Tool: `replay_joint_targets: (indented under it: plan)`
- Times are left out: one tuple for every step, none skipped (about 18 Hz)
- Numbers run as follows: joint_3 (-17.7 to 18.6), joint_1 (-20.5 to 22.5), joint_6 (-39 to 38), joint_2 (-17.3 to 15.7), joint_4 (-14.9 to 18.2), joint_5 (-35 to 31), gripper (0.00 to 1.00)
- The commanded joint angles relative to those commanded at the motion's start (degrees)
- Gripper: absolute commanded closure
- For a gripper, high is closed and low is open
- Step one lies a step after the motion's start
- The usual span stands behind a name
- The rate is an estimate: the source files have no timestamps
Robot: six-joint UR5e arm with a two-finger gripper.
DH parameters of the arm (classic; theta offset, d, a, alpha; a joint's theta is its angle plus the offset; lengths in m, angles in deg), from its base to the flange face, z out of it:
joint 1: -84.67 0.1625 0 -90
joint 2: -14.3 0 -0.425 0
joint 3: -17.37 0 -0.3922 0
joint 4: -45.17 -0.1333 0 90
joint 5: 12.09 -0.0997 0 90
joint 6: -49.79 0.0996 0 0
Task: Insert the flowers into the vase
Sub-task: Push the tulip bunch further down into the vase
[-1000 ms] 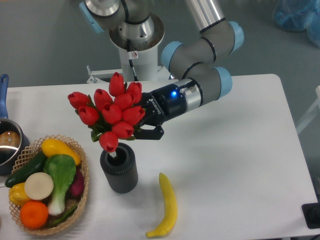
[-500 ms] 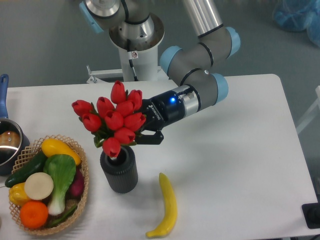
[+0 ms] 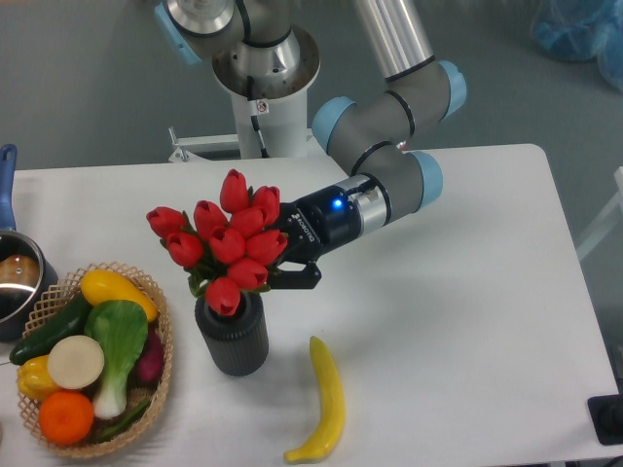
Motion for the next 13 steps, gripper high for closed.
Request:
replay_joint_targets:
  plan:
    - [0.44,0.09,0.09,0.0,0.0,-0.09,0.63]
    - [0.53,0.09,0.35,0.17,0.0,-0.18,0.63]
    - [0.79,0.0,1.05,0.26,0.0,-0.18,0.63]
    - [1.05,0.0,2.01,0.35,0.0,-0.18,0.62]
    - [1.23,0.0,2.37,0.35,0.0,-0.18,0.62]
    - [1.23,0.0,2.37,0.44,0.09,-0.18,0.62]
    - [1.23,0.09,2.37,0.61,0.0,-0.18,0.63]
    - [1.23,0.09,2.46,0.7,0.0,-0.18,0.63]
    - [1.23,0.09,2.55,1.14,0.0,-0.26,0.62]
    - [1.23,0.09,2.9,1.32,0.0,-0.26,0.62]
    - [1.32,0.09,3.6,1.49,0.0,-0.35,0.62]
    - [1.32,0.09,4.13,1.93,0.0,-0.35,0.62]
    - [1.41,0.09,4.39,2.11,0.0,-0.35,0.62]
